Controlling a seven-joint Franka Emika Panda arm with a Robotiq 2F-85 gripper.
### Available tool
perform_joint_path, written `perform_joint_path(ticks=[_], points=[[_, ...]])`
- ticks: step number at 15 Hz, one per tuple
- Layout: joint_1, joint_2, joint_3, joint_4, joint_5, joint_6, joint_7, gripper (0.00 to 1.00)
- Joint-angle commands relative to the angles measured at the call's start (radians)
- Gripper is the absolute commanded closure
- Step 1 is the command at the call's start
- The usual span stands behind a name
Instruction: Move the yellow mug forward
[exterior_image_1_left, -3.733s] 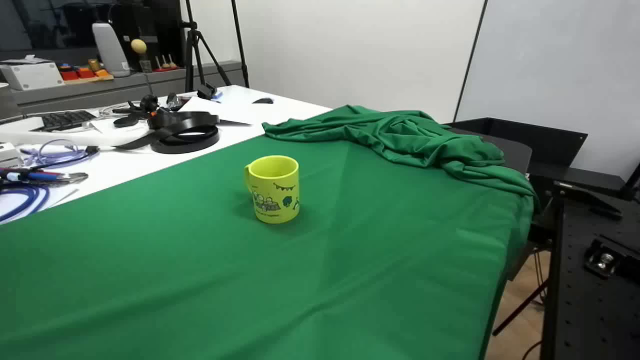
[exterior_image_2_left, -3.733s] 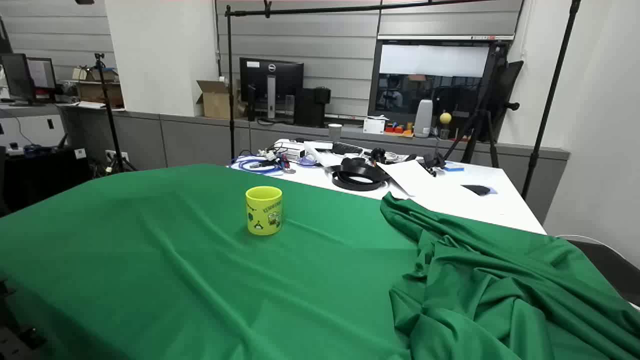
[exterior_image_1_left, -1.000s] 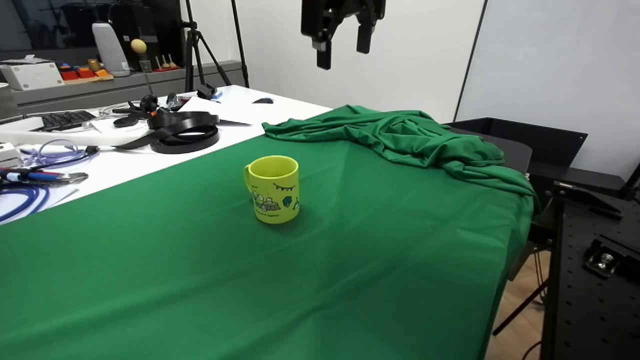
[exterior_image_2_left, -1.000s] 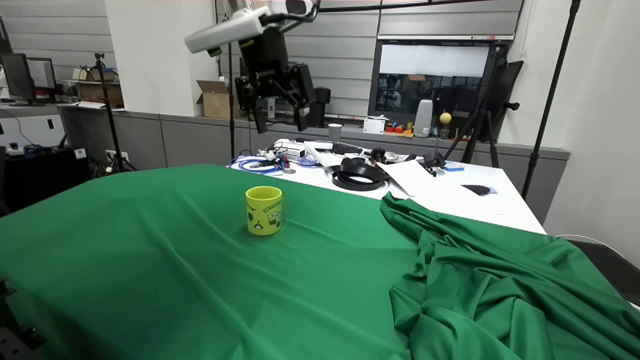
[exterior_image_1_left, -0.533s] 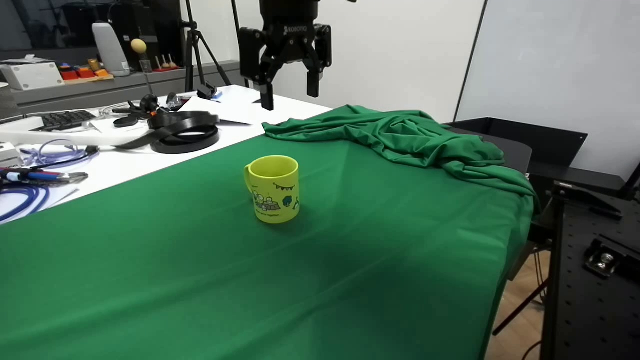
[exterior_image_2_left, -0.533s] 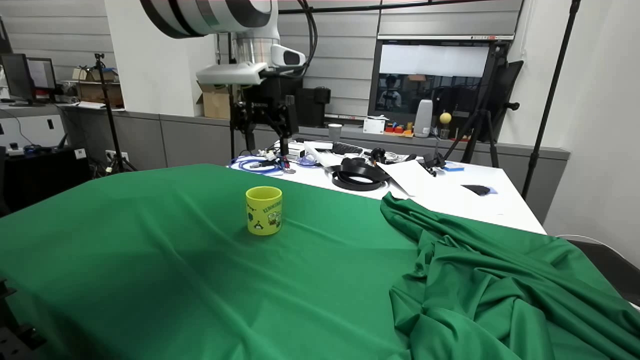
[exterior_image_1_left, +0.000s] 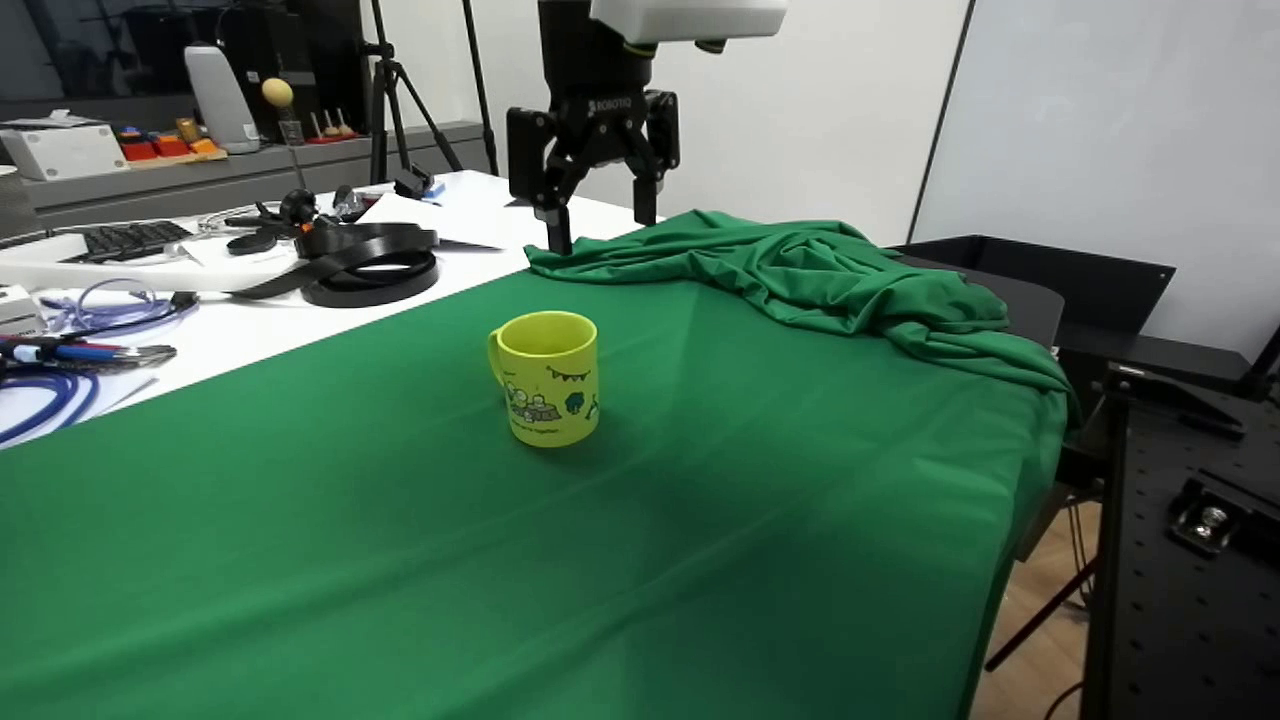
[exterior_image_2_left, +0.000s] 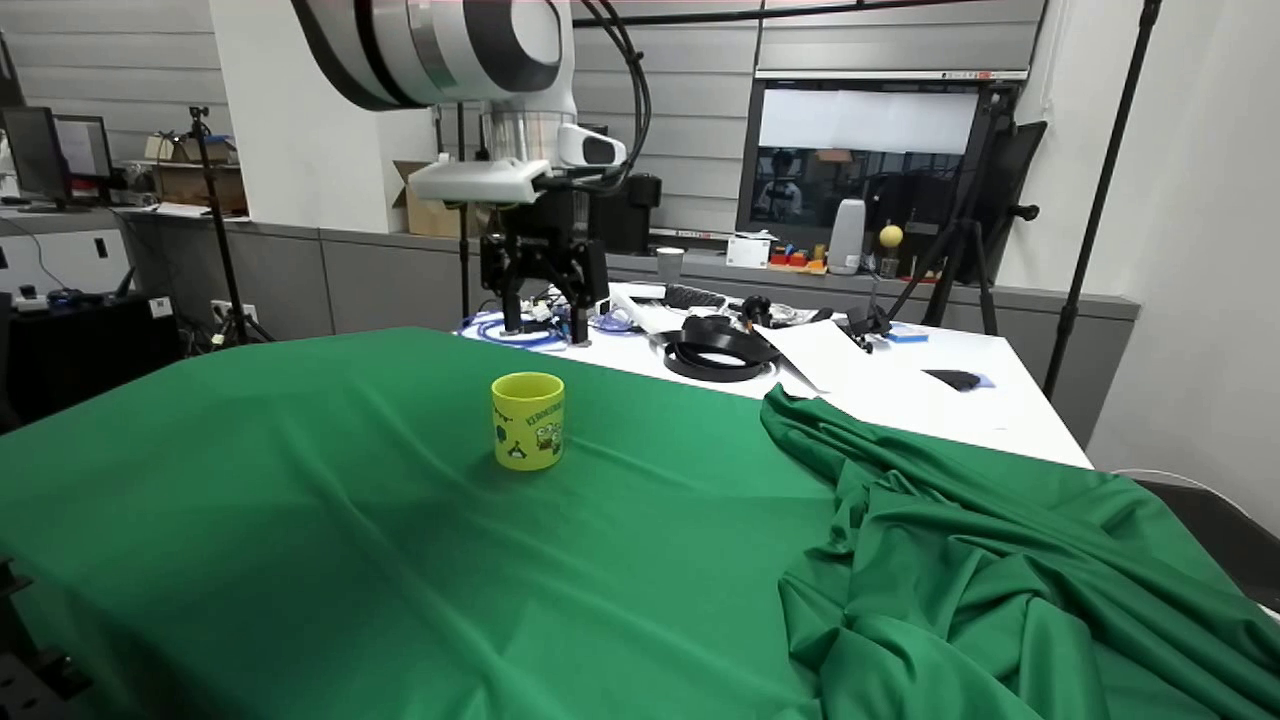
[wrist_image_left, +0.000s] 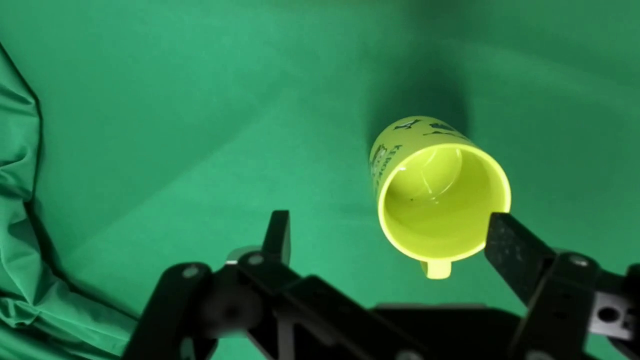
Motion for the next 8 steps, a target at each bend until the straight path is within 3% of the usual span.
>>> perform_joint_path(ticks=[1, 8], points=[[0.019, 0.065, -0.030, 0.047, 0.013, -0.006, -0.009, 0.00], [0.048, 0.167, -0.041, 0.103, -0.001, -0.009, -0.006, 0.00]])
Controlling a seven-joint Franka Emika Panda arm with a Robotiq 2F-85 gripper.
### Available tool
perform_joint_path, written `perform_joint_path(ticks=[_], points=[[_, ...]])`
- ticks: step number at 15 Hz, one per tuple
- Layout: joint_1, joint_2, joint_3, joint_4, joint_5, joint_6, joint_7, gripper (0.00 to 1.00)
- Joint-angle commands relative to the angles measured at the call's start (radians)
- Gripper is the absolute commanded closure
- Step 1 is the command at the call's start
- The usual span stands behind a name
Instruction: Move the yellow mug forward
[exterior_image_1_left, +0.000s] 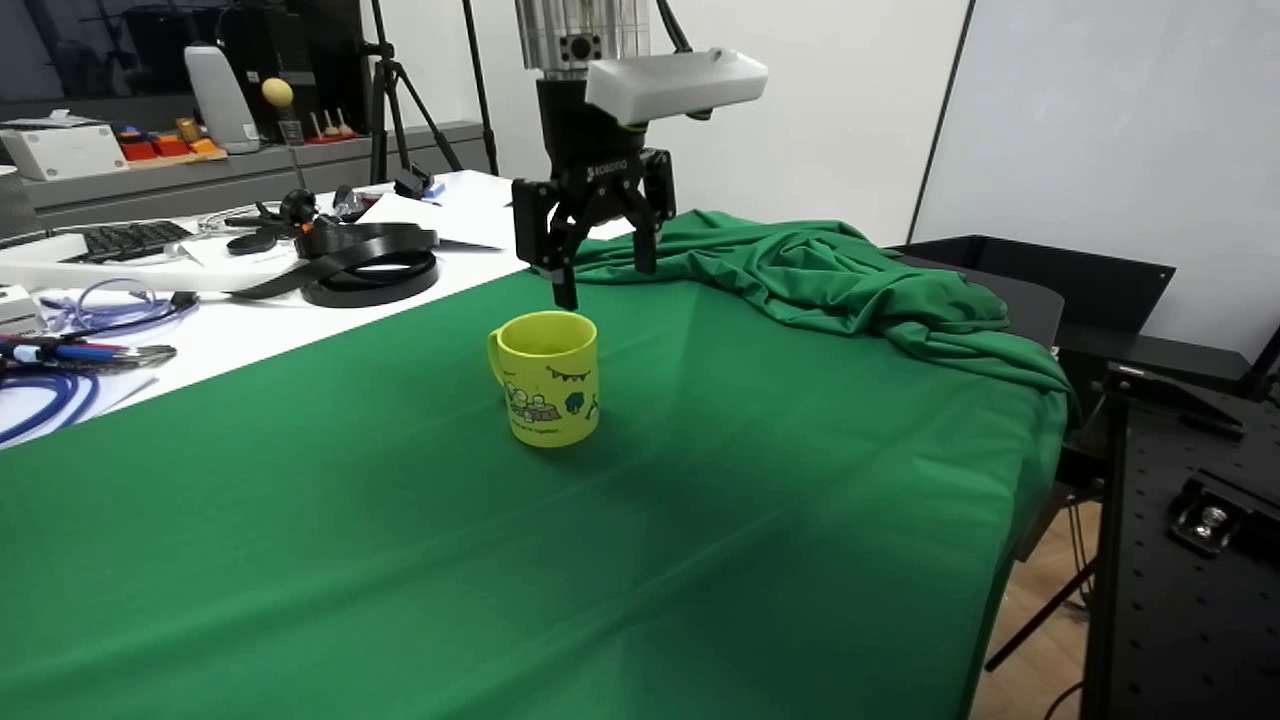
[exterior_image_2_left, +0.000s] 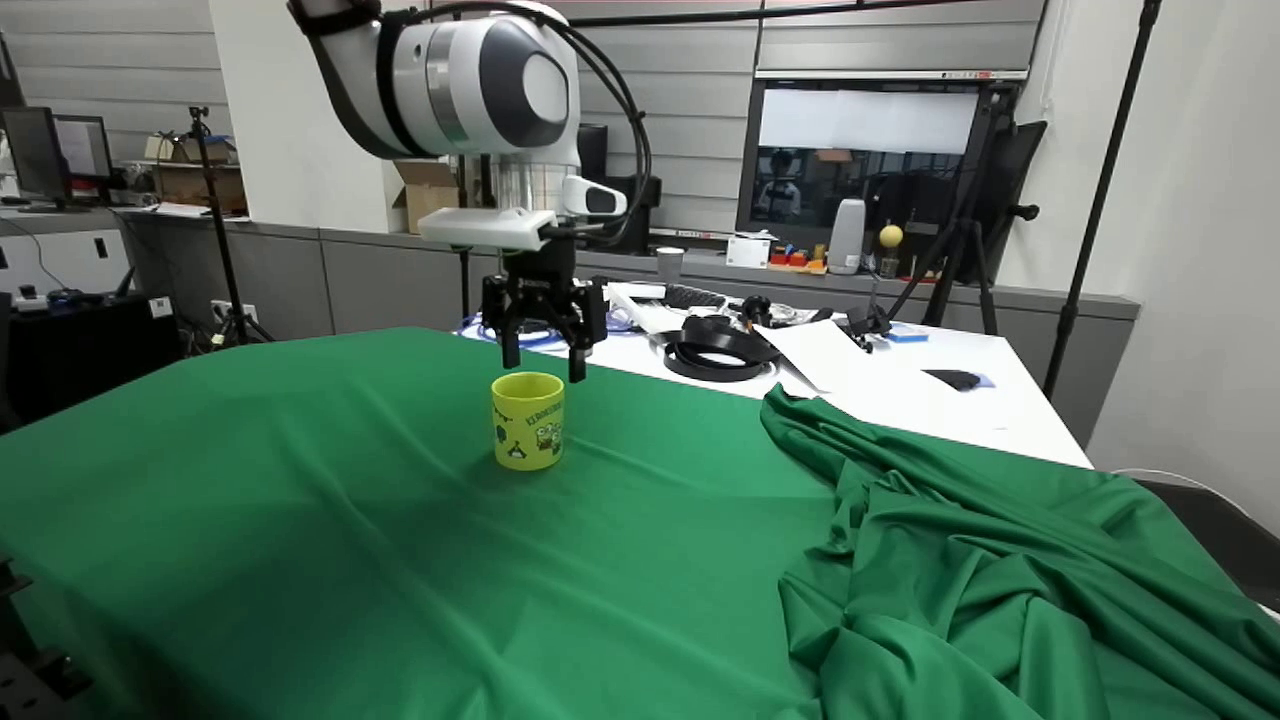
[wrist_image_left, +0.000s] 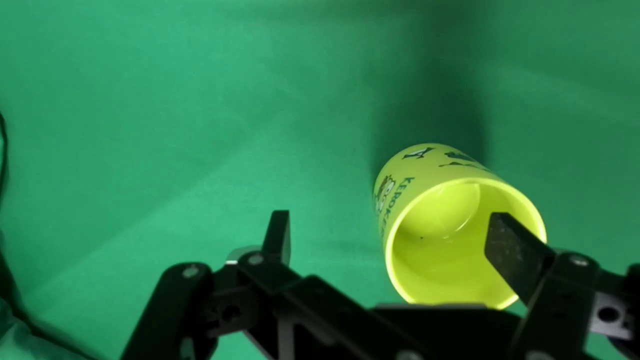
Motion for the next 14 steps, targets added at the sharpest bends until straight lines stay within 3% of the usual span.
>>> perform_joint_path(ticks=[1, 8, 10, 14], points=[[0.035, 0.071, -0.034, 0.068, -0.012, -0.010, 0.015, 0.00], [0.048, 0.177, -0.070, 0.145, -0.002, 0.003, 0.016, 0.00], [0.051, 0.200, -0.077, 0.165, -0.002, 0.002, 0.018, 0.25], [0.047, 0.224, -0.066, 0.192, 0.017, 0.012, 0.004, 0.55]])
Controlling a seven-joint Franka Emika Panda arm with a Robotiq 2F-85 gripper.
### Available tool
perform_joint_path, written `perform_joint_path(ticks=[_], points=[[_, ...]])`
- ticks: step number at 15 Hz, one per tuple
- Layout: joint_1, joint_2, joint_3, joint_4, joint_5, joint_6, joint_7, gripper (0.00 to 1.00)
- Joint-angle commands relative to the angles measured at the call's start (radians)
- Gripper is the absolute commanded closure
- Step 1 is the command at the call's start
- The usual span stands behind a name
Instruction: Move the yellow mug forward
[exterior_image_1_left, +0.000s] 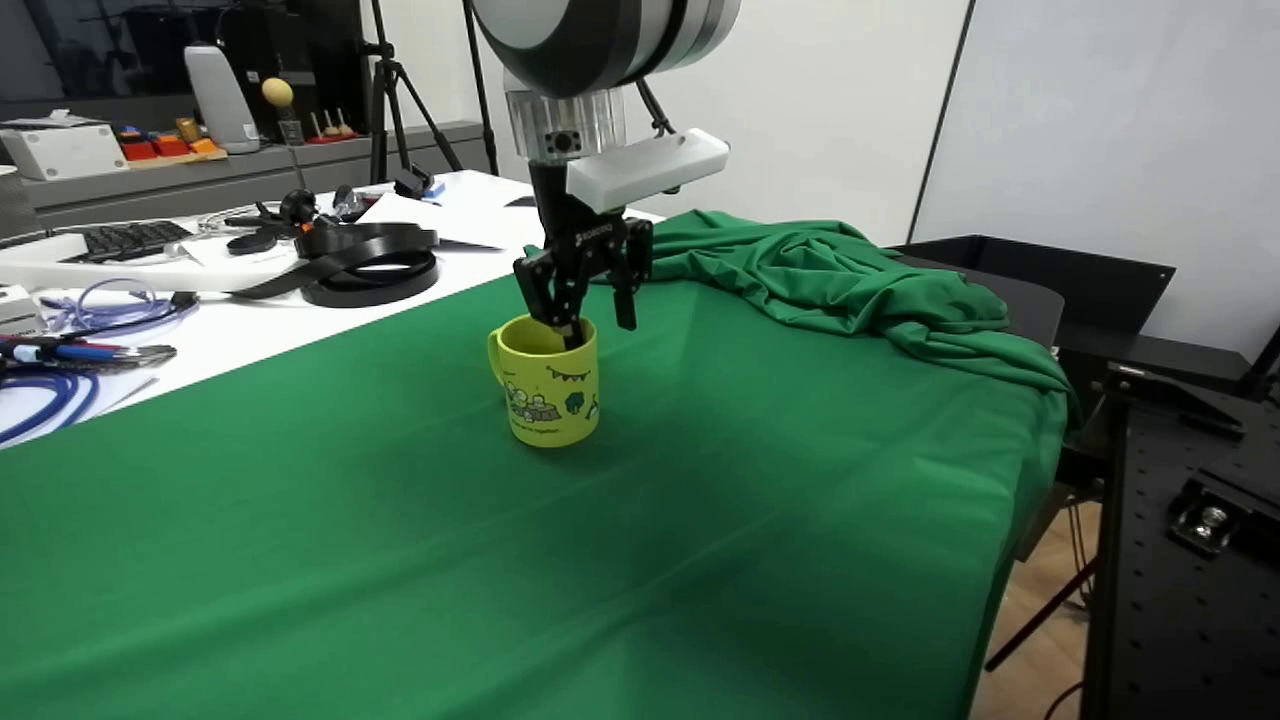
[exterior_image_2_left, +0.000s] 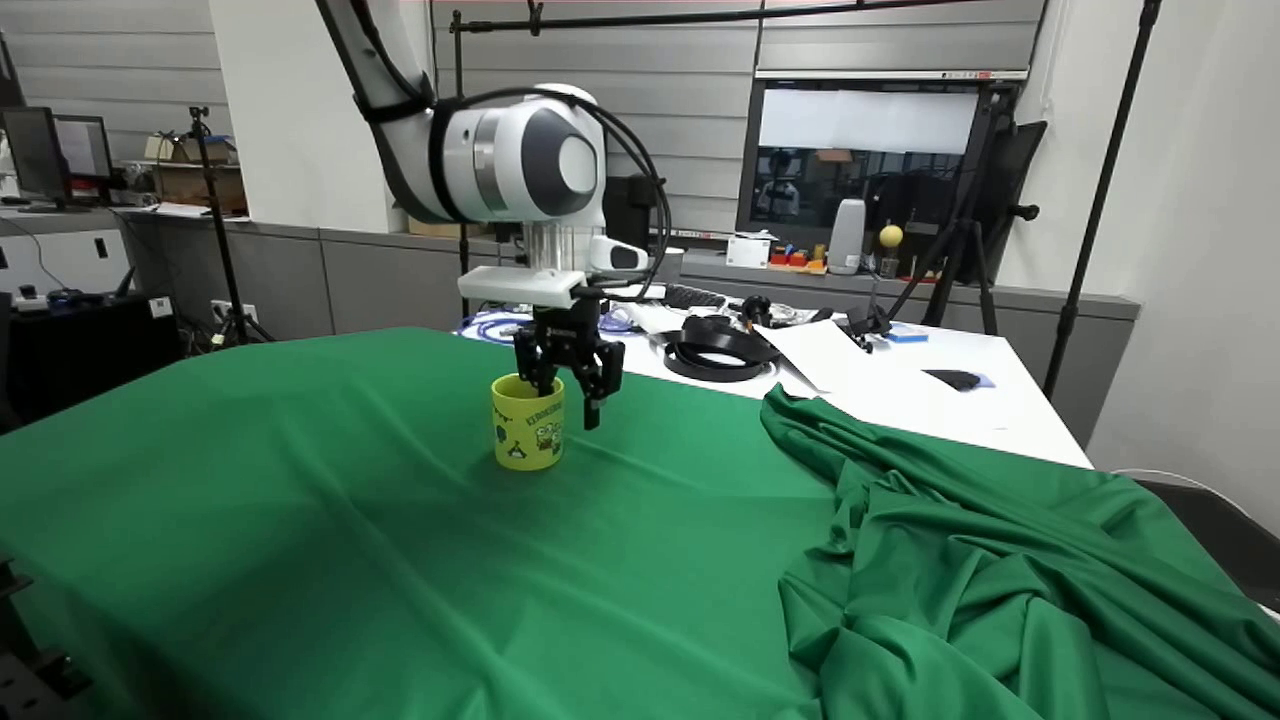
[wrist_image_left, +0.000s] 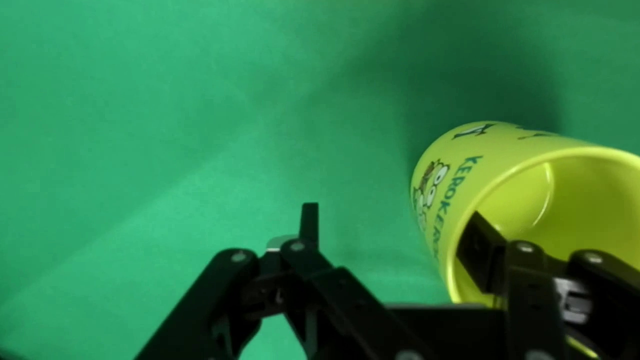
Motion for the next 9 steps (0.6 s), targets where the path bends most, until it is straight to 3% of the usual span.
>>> perform_joint_path(ticks=[1, 6, 7, 9], points=[[0.012, 0.029, -0.004, 0.047, 0.022, 0.004, 0.000, 0.61], [0.007, 0.016, 0.027, 0.037, 0.055, 0.027, -0.036, 0.95], [0.005, 0.013, 0.033, 0.033, 0.062, 0.033, -0.046, 1.00], [0.001, 0.004, 0.040, 0.025, 0.073, 0.034, -0.074, 1.00]])
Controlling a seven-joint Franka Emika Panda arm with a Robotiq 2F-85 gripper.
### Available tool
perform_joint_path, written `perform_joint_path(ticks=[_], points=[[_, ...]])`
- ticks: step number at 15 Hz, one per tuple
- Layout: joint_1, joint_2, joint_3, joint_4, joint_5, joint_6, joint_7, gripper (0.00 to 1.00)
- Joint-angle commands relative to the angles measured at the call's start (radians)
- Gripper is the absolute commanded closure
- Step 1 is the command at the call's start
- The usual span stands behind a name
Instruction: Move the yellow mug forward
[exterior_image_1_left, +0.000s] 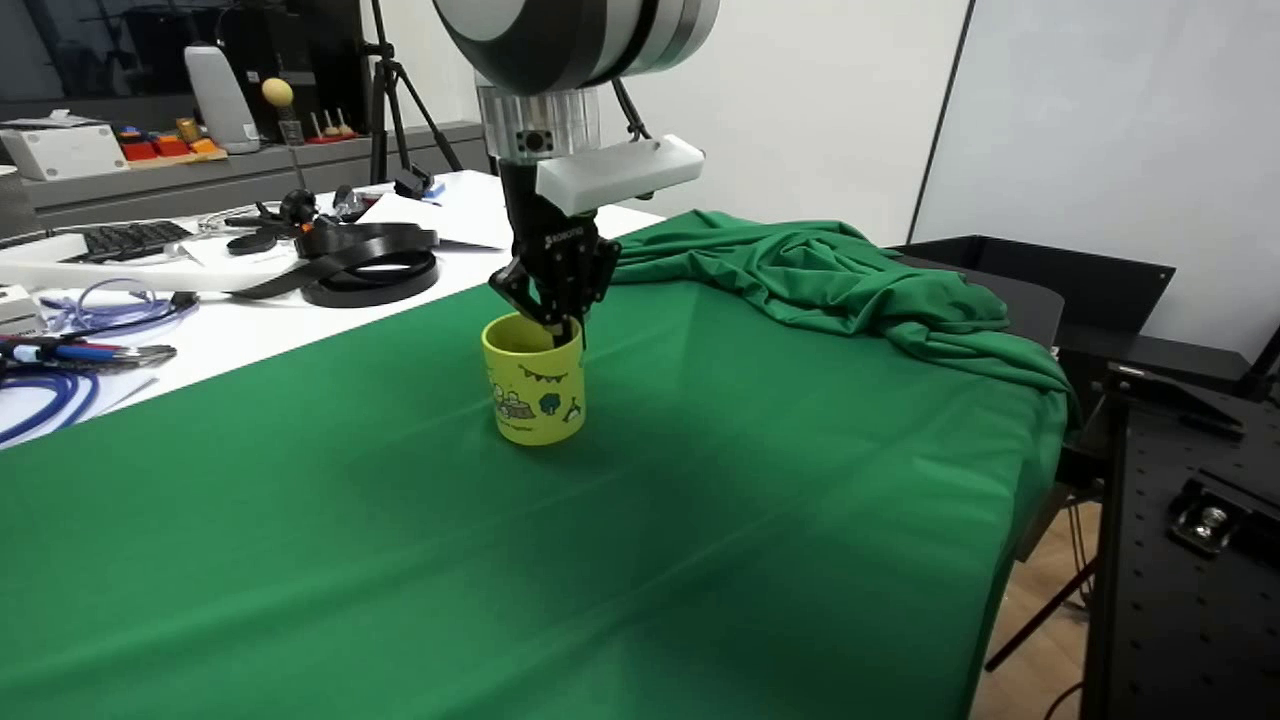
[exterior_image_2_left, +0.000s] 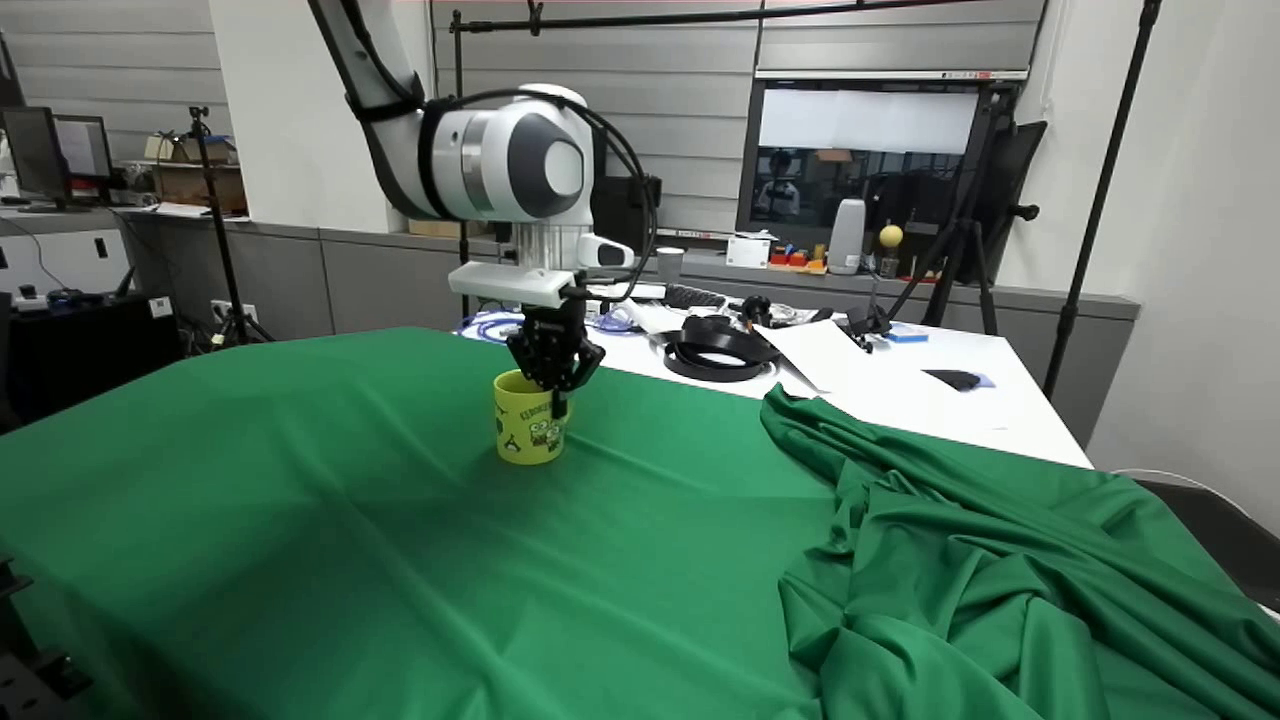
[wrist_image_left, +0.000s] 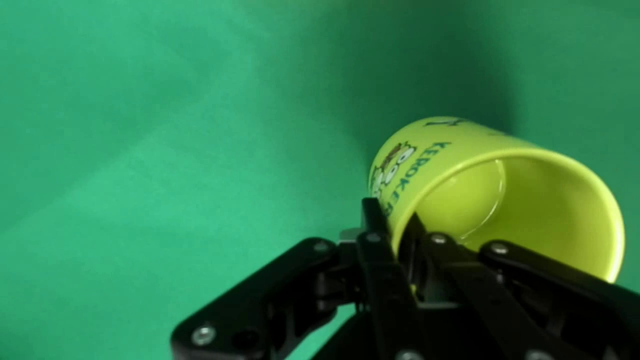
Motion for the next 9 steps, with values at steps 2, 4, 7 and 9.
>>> perform_joint_path(ticks=[2, 4, 7, 9], points=[[-0.011, -0.025, 0.018, -0.010, 0.029, -0.006, -0.065, 0.98], [-0.005, -0.057, 0.015, -0.040, 0.021, -0.016, -0.085, 0.98], [0.011, -0.130, 0.000, -0.116, -0.002, -0.025, -0.085, 0.98], [0.020, -0.182, -0.016, -0.174, -0.021, -0.025, -0.063, 0.98]])
